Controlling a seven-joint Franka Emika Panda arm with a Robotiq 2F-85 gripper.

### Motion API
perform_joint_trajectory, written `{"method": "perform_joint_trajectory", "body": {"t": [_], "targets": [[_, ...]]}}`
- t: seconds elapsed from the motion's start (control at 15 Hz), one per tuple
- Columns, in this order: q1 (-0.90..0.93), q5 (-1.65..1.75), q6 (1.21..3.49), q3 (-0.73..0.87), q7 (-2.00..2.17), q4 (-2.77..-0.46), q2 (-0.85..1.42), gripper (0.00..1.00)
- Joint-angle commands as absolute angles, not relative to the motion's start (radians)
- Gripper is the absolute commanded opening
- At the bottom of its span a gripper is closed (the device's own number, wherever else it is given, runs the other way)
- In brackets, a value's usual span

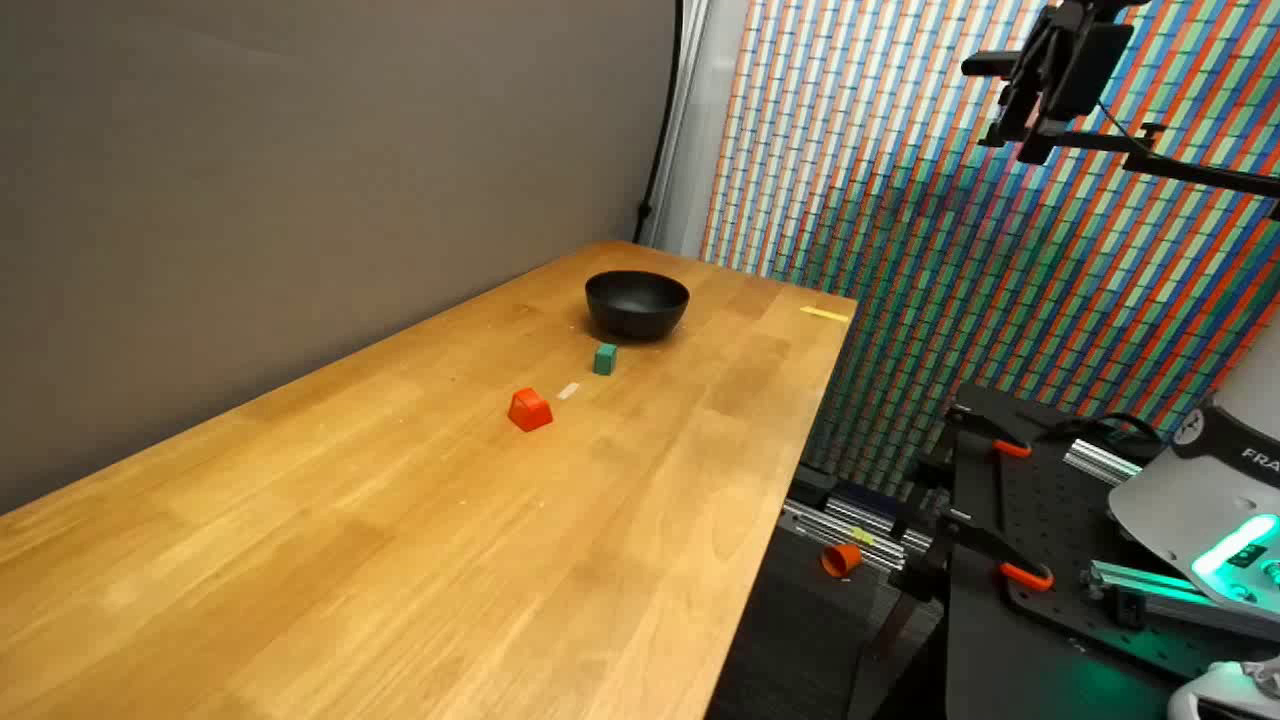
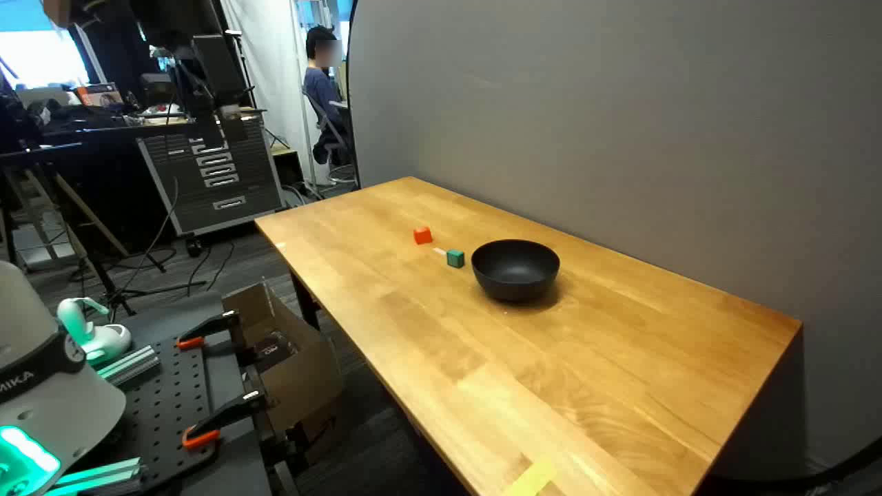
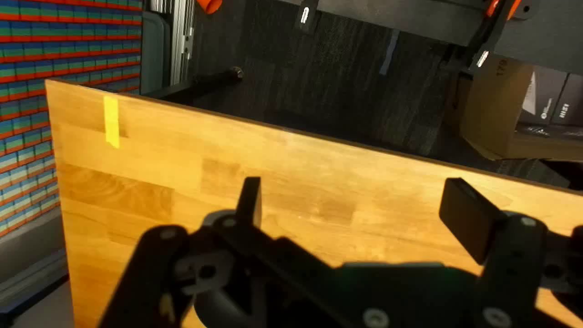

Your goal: Pick up the blue block and put it in the black bowl, then pick up the orange block and put it in the black bowl.

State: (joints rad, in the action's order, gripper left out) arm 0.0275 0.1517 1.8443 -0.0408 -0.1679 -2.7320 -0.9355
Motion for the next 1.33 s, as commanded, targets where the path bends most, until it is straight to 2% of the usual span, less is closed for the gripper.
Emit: {"method": "perform_joint_trajectory", "body": {"t": [0.0,0.27,0.73,1.07,1.27], "targets": [[0.044,0.163,1.84,-0.028,-0.157,-2.728,-0.934,1.0],[0.043,0.166,1.858,-0.026,-0.16,-2.724,-0.906,1.0],[0.16,0.044,2.183,0.08,-0.383,-2.636,-0.471,1.0],[0.183,-0.037,2.265,0.101,-0.579,-2.469,-0.161,1.0],[0.151,-0.02,2.3,0.057,-0.622,-2.342,0.026,1.0]]}}
